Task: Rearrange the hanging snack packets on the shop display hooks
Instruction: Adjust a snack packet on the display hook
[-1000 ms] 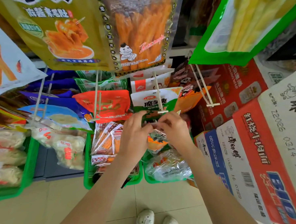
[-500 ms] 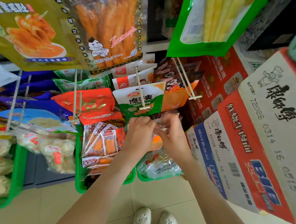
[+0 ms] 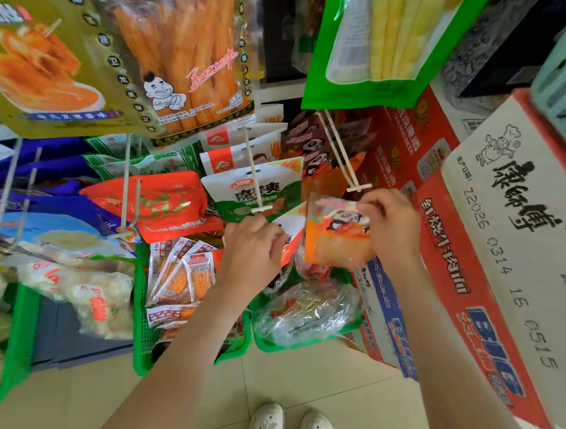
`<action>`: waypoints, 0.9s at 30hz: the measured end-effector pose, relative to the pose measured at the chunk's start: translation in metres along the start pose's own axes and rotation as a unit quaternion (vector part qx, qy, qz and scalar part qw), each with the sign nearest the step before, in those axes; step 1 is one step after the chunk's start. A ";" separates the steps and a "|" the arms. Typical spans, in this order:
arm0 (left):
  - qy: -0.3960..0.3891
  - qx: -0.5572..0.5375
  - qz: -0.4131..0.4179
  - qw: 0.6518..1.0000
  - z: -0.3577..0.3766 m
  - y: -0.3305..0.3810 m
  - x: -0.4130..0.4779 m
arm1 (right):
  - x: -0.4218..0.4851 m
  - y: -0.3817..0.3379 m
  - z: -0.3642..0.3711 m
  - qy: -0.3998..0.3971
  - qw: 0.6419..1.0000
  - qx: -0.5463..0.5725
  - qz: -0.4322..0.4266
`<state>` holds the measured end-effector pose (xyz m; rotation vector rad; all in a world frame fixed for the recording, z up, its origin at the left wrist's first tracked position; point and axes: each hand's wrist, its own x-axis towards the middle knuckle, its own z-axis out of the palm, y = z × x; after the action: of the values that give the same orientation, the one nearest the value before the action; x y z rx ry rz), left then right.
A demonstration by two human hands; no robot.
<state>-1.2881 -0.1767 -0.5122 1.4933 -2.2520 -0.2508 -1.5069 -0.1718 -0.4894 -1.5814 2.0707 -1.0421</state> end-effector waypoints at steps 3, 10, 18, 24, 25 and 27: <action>0.003 0.022 0.029 0.999 0.002 0.000 0.001 | 0.009 -0.003 0.004 0.026 0.999 0.020 0.014; 0.035 0.036 0.031 0.998 0.007 -0.011 -0.004 | 0.022 -0.009 0.010 0.035 0.995 0.090 0.035; 0.031 0.022 0.057 0.998 0.002 -0.018 -0.005 | 0.033 -0.006 0.013 0.008 0.997 0.082 0.009; -0.030 0.041 0.096 0.994 -0.004 -0.012 -0.003 | 0.050 -0.001 0.016 -0.023 0.992 0.126 0.020; -0.034 0.047 0.105 0.993 -0.005 -0.012 -0.002 | 0.053 0.002 0.018 -0.032 0.991 0.129 0.018; -0.037 0.049 0.116 0.991 -0.004 -0.010 0.001 | 0.055 0.005 0.021 -0.034 0.990 0.139 0.021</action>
<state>-1.2780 -0.1812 -0.5123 1.2726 -2.5033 -0.1281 -1.5144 -0.2298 -0.4985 -1.4091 1.8147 -1.1860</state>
